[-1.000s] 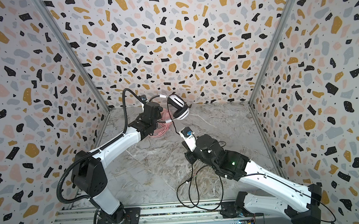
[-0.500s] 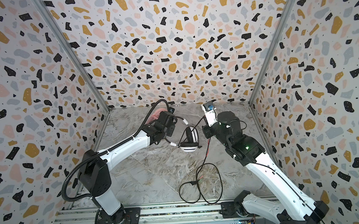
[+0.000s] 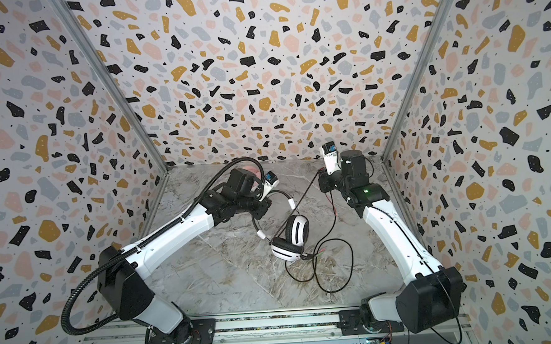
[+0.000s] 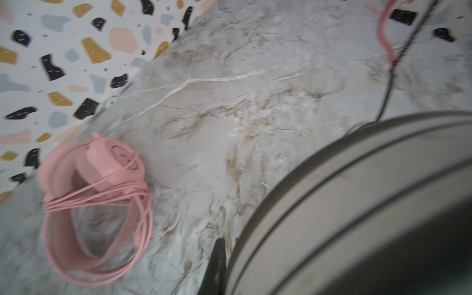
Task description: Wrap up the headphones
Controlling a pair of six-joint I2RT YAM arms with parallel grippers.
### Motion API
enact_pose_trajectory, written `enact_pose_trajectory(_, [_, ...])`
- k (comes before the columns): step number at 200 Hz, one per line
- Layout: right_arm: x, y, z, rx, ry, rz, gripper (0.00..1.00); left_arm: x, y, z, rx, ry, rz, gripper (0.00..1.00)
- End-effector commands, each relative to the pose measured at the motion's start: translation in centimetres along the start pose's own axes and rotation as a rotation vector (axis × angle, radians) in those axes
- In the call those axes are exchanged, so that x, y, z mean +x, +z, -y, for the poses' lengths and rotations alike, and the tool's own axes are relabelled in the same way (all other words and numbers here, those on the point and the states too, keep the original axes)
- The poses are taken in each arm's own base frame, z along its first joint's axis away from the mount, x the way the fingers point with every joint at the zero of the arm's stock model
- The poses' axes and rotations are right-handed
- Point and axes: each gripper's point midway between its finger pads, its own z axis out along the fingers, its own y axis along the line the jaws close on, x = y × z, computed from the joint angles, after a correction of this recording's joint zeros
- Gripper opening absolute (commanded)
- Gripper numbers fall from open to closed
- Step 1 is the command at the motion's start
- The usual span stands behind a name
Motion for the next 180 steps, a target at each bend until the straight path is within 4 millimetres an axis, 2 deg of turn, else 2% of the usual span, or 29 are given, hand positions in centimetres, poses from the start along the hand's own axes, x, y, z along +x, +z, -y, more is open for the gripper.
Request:
enact_pose_trajectory(1, [0.6, 0.3, -0.5, -0.050, 0.057, 0.053, 0.07, -1.8, -2.6, 1.5, 0.184, -0.011, 0.125, 0.00])
enact_pose_trajectory(20, [4.4, 1.3, -1.1, -0.089, 0.116, 0.015, 0.07, -2.5, -4.7, -0.8, 0.180, -0.114, 0.255, 0.00])
enact_pose_trajectory(42, [8.6, 2.8, -2.2, -0.125, 0.157, -0.046, 0.07, -3.9, -7.6, -1.9, 0.209, -0.155, 0.411, 0.00])
enact_pose_trajectory(65, [11.0, 4.3, -4.9, -0.195, 0.151, -0.089, 0.09, -4.6, -9.0, -2.2, 0.195, -0.154, 0.474, 0.00])
enact_pose_trajectory(88, [12.3, 5.5, -9.6, -0.324, 0.111, -0.107, 0.12, -5.4, -9.7, -1.1, 0.288, -0.160, 0.501, 0.00])
enact_pose_trajectory(106, [13.0, 6.8, -12.1, -0.393, 0.117, -0.110, 0.15, -6.1, -10.6, -0.3, 0.334, -0.155, 0.531, 0.00])
enact_pose_trajectory(138, [13.1, 8.2, -14.4, -0.505, 0.178, -0.038, 0.22, -6.8, -12.2, 0.2, 0.364, -0.154, 0.593, 0.00])
enact_pose_trajectory(153, [13.0, 8.9, -15.3, -0.553, 0.216, -0.006, 0.29, -6.9, -12.5, 0.5, 0.390, -0.157, 0.594, 0.00])
enact_pose_trajectory(180, [14.0, 11.4, -17.6, -0.599, 0.236, -0.007, 0.38, -6.8, -12.5, 0.7, 0.402, -0.144, 0.587, 0.00])
